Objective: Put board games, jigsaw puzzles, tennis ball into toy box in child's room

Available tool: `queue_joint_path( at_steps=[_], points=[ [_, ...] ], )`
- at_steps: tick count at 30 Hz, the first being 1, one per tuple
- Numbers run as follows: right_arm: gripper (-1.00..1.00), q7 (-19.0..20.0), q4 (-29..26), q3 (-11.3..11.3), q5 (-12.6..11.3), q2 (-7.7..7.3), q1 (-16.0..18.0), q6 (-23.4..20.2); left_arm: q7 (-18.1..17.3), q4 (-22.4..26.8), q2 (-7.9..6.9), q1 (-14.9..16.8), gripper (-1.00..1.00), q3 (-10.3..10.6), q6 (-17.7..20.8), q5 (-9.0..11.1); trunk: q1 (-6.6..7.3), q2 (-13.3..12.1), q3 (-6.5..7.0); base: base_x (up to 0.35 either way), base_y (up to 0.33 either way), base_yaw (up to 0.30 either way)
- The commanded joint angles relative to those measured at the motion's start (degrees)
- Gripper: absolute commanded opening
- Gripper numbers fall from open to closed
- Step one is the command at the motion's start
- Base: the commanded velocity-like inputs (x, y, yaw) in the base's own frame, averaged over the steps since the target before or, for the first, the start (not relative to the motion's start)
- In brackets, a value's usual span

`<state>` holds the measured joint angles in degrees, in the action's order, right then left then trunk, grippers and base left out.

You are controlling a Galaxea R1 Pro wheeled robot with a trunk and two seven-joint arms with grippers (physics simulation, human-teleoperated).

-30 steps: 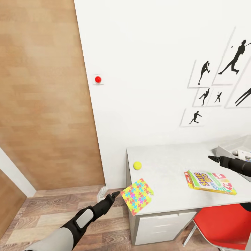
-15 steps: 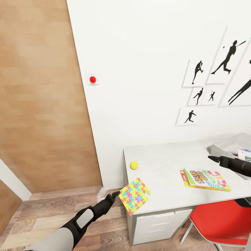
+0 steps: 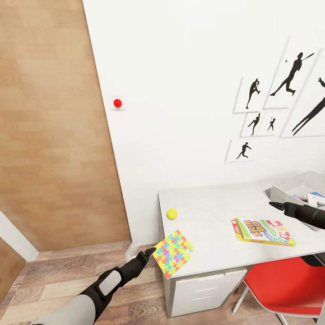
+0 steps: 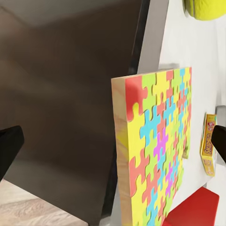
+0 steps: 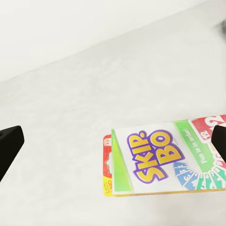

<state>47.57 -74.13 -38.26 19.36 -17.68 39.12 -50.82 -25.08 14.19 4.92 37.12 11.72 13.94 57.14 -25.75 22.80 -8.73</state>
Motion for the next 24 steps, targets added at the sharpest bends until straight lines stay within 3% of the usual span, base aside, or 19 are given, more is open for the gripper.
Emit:
queue_joint_path(
  at_steps=[1, 24],
  points=[
    [1.00, 0.6, 0.0, -0.1, 0.6, 0.01, 0.1, -0.2, -0.1, 0.0, -0.01, 0.1, 1.00, 0.2, 0.3, 0.5, -0.04, 0.1, -0.12, 0.000, 0.000, -0.013],
    [1.00, 0.6, -0.1, -0.1, 0.6, 0.02, -0.5, -0.2, -0.1, 0.0, -0.09, 0.1, 1.00, 0.2, 0.3, 0.5, -0.04, 0.1, -0.12, 0.000, 0.000, -0.026]
  ],
)
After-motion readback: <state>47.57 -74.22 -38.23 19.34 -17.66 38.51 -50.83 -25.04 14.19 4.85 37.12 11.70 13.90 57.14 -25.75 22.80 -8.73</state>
